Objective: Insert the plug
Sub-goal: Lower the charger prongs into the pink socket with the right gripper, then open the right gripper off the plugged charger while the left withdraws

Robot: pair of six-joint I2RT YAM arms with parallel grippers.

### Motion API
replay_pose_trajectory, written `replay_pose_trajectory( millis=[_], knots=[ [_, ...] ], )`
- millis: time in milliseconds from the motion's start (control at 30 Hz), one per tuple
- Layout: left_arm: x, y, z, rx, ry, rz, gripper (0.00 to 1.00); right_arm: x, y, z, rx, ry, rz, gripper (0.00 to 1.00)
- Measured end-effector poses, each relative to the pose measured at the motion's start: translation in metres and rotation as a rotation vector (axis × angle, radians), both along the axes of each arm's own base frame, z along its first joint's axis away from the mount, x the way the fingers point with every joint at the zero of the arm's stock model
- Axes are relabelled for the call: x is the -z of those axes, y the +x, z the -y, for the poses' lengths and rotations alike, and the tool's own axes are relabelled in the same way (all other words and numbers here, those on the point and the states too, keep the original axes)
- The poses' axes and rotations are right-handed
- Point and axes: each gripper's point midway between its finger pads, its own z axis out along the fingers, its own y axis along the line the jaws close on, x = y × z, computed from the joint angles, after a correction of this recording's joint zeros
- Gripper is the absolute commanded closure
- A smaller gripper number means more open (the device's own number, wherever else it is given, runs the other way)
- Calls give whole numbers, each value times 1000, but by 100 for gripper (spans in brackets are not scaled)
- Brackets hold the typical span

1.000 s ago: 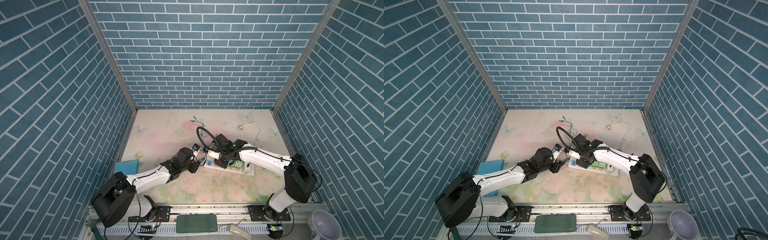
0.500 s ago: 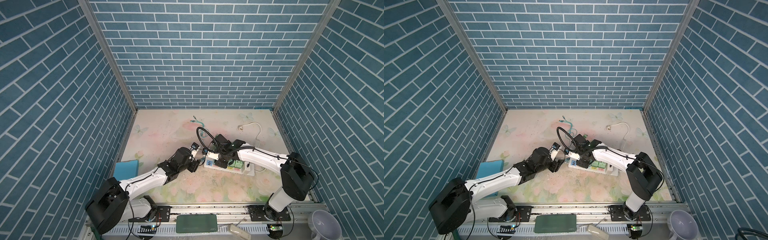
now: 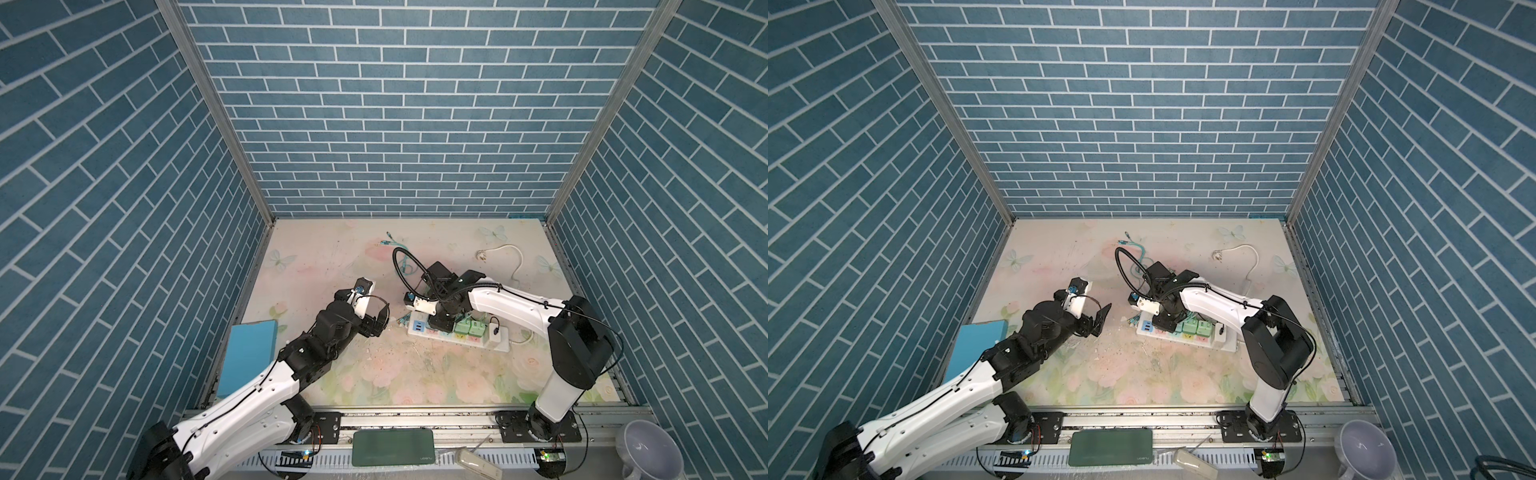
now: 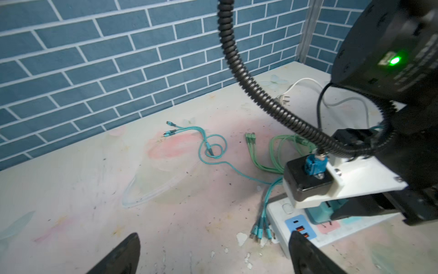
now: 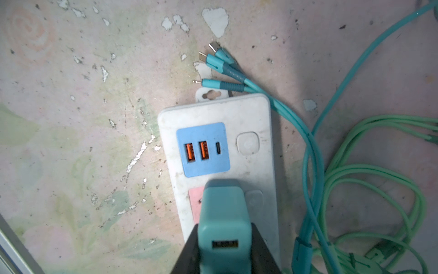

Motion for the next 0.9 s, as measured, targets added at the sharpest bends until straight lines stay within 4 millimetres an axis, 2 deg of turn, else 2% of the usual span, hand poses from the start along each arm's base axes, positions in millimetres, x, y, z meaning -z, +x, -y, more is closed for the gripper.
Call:
replay_pose_trajectory(
  millis=[133, 300, 467, 500, 533, 633, 733, 767, 800, 900],
  knots=[
    [10, 4, -16, -78, 44, -6, 0, -8, 3, -2, 10, 16, 19, 78],
    [24, 10, -35, -189, 107, -35, 0, -11, 5, -2, 52, 19, 25, 49],
    [27, 11, -60, -317, 142, -40, 0, -14, 7, -2, 74, 23, 39, 40],
    [27, 11, -65, -344, 144, -38, 0, -15, 7, -2, 81, 25, 42, 31],
    [26, 10, -71, -371, 148, -34, 0, -17, 8, -2, 89, 28, 45, 28],
    [19, 8, -89, -457, 153, -8, 0, -24, 9, 0, 100, 31, 60, 27],
    [17, 5, -111, -547, 165, 18, 0, -37, 11, 0, 108, 46, 82, 26],
    [17, 4, -117, -575, 171, 23, 0, -44, 12, 0, 113, 59, 93, 9],
    [18, 2, -125, -606, 178, 30, 0, -52, 13, 0, 127, 74, 104, 2],
    [16, -1, -147, -697, 189, 47, 0, -83, 15, 0, 149, 138, 159, 1]
  ],
)
